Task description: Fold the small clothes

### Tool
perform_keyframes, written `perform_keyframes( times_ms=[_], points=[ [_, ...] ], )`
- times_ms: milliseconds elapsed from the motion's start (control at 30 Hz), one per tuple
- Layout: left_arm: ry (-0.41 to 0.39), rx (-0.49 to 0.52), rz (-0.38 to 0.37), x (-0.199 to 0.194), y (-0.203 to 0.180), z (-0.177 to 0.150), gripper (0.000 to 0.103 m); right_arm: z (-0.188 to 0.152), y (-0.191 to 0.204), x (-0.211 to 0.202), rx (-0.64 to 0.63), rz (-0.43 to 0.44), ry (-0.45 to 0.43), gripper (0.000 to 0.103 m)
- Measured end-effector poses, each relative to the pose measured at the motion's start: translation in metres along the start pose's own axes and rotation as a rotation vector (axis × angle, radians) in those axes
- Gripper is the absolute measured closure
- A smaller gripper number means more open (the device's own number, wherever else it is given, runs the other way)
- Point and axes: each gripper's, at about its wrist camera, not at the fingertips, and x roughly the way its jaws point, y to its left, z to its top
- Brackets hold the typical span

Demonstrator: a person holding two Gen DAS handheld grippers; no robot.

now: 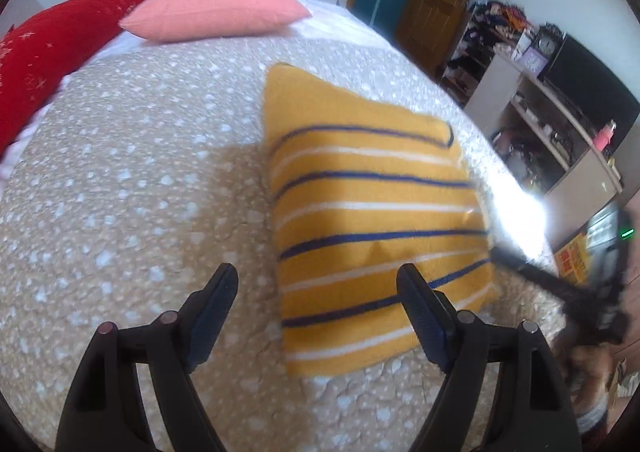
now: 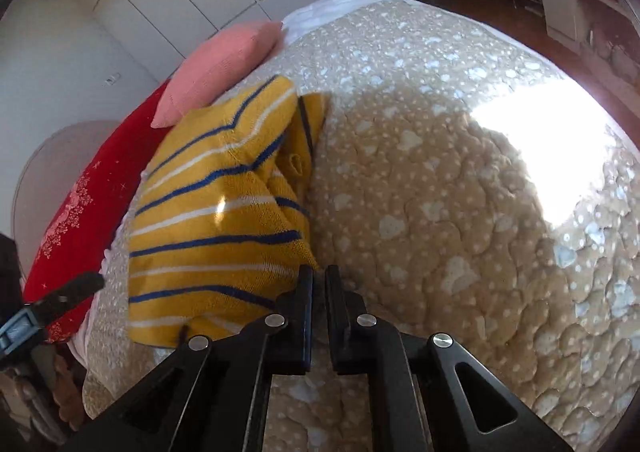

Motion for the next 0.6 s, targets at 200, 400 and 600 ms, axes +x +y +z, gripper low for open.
perform_keyframes(
  times_ms=[200,400,600],
  points=[
    [0.082,0.007,-0.032,0.031,-0.005,-0.004,0.022,0.043,0.021,-0.018,-0.006,0.019,-0.143,0.031],
    [-0.041,-0.039,-0.117,0.001,0.022,0.023,0.010,0.079,0.017,0.047,0.033,0.062,-0.075,0.015],
    [0.116,-0.188,-0.241,0.071,0.077,0.046,0.007,0.095,-0.007,0.118,0.142,0.202,0.046,0.019]
  ],
)
